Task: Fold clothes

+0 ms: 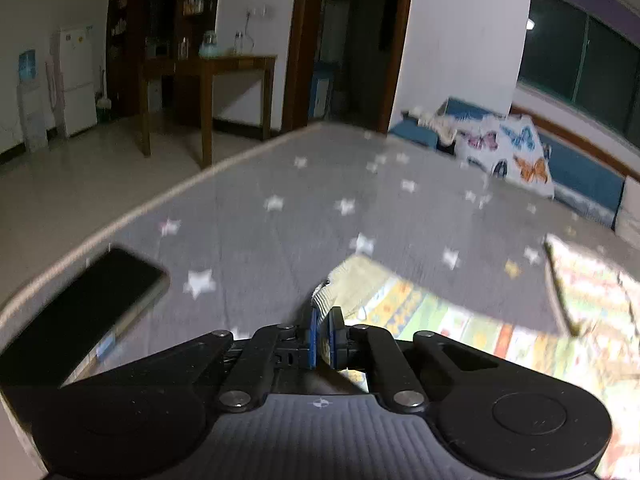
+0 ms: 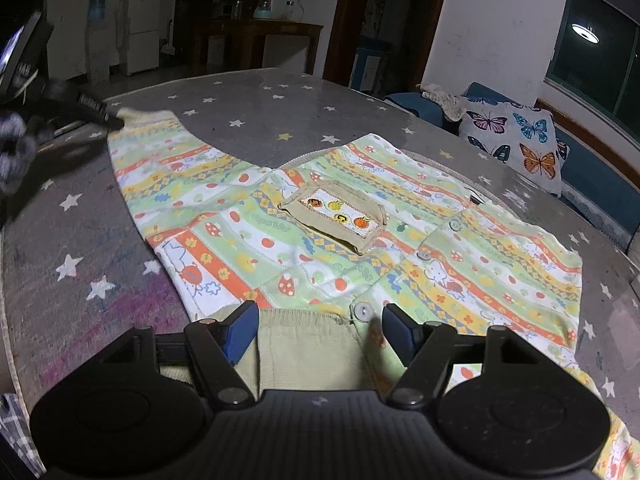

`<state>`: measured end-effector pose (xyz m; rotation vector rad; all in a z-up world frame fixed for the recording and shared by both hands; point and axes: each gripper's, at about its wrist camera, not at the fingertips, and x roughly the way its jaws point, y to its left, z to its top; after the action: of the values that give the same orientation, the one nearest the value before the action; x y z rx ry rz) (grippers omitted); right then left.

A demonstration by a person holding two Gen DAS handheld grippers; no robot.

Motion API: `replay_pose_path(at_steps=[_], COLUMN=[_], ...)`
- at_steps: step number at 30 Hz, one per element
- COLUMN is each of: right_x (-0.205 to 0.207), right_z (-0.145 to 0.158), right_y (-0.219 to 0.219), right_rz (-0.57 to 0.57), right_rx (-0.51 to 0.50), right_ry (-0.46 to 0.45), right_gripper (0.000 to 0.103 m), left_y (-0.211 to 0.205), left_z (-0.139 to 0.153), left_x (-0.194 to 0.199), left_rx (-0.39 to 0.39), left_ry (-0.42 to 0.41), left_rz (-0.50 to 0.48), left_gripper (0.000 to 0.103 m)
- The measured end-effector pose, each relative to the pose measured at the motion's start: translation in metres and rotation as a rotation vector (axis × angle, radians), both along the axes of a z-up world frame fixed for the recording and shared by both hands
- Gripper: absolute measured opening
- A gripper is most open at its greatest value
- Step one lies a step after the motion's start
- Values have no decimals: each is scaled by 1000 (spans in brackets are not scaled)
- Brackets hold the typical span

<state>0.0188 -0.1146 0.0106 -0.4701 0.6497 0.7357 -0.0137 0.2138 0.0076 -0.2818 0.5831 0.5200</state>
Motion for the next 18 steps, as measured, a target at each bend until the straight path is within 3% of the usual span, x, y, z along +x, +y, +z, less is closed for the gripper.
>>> replay_pose_path(at_steps=[7, 14, 18], right_x=[2, 1, 1], right_z=[-2, 1, 5], right_y=[-5, -9, -21], right_rz=[-21, -19, -34], right_rx=[26, 37, 68], right_ry=[16, 22, 27], right_gripper=[75, 75, 75], left_y=[-27, -99, -147], left_z=[49, 109, 127], left_x=[4, 4, 14], left_rx=[61, 93, 99], left_ry=[-121, -271, -312], left_rz=[-88, -311, -450], left_gripper=[6, 6, 6])
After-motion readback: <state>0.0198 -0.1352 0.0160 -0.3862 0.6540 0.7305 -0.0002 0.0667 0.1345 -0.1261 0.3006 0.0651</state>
